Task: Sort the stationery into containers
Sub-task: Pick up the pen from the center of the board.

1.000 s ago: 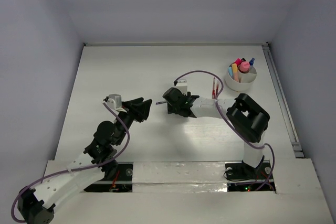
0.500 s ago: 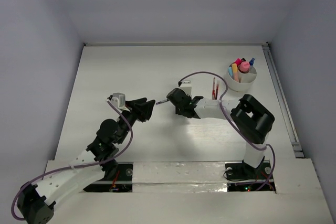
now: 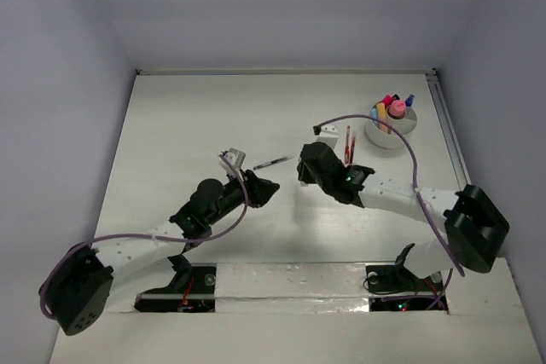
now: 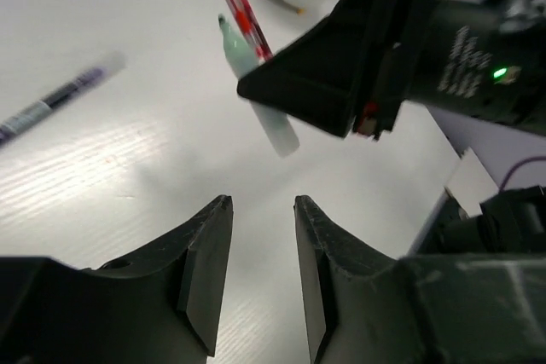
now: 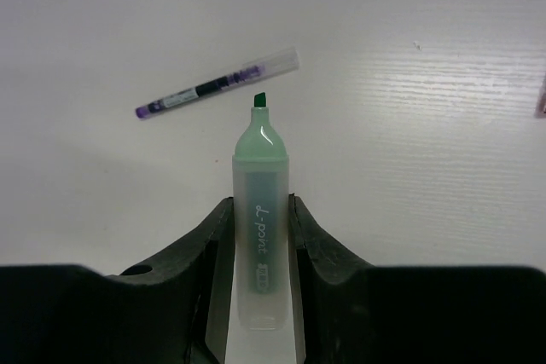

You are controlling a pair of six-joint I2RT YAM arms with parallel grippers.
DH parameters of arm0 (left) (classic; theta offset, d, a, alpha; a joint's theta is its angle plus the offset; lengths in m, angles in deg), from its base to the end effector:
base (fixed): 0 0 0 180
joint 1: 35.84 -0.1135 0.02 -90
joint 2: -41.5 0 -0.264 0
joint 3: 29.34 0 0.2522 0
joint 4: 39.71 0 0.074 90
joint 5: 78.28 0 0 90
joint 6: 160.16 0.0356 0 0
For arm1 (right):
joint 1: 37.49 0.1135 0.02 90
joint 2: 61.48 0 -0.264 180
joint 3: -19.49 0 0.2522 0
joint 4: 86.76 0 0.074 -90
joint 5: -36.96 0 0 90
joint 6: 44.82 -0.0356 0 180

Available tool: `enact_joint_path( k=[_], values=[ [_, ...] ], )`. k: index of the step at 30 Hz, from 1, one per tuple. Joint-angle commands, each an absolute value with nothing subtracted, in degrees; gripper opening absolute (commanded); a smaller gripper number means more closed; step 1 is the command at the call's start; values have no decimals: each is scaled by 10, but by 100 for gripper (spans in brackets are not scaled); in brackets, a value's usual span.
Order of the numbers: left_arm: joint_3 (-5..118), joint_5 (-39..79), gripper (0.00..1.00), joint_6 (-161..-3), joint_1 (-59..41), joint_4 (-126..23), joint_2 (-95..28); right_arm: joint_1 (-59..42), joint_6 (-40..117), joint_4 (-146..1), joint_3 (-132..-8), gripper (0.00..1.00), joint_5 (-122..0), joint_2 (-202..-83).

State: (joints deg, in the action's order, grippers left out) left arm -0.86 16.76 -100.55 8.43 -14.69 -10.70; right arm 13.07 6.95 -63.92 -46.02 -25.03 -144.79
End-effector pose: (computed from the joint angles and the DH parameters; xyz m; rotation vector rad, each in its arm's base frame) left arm 0.1400 -0.1408 0.2231 0.2737 1.6324 -1.0835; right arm 0.2094 0.2283 0.2299 0.0143 2.2008 0.3132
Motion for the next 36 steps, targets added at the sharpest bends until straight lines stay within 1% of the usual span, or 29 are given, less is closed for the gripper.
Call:
enact_joint_path(
  k=[1, 2, 3, 5, 6, 7, 10, 15, 19, 27, 33, 36],
  values=[
    [9, 257, 32, -1053, 85, -43, -179, 130, 87, -709, -438, 0, -259, -1402],
    [11, 266, 33, -1067, 85, -29, -197, 130, 88, -717, -431, 0, -264, -1392],
    [16, 281, 36, -1074, 85, -15, -229, 130, 89, -733, -426, 0, -268, -1374],
    [23, 297, 41, -1093, 92, 29, -255, 130, 85, -757, -406, 0, -279, -1359],
    [30, 299, 45, -1099, 92, 41, -279, 130, 82, -777, -398, 0, -281, -1352],
    [33, 301, 46, -1102, 97, 62, -288, 130, 78, -786, -383, 0, -283, -1339],
    [46, 297, 46, -1114, 104, 85, -314, 130, 70, -812, -369, 0, -289, -1323],
    [76, 270, 46, -1109, 126, 82, -333, 130, 70, -825, -360, 0, -297, -1321],
    [99, 230, 46, -1109, 136, 43, -349, 130, 70, -835, -353, 0, -306, -1314],
    [141, 163, 39, -1095, 149, -14, -365, 135, 66, -848, -345, 0, -314, -1307],
    [174, 87, 39, -1061, 174, -77, -361, 145, 71, -841, -344, 0, -289, -1294],
    [184, 59, 41, -1047, 186, -95, -363, 145, 73, -840, -343, 0, -283, -1288]
  ],
)
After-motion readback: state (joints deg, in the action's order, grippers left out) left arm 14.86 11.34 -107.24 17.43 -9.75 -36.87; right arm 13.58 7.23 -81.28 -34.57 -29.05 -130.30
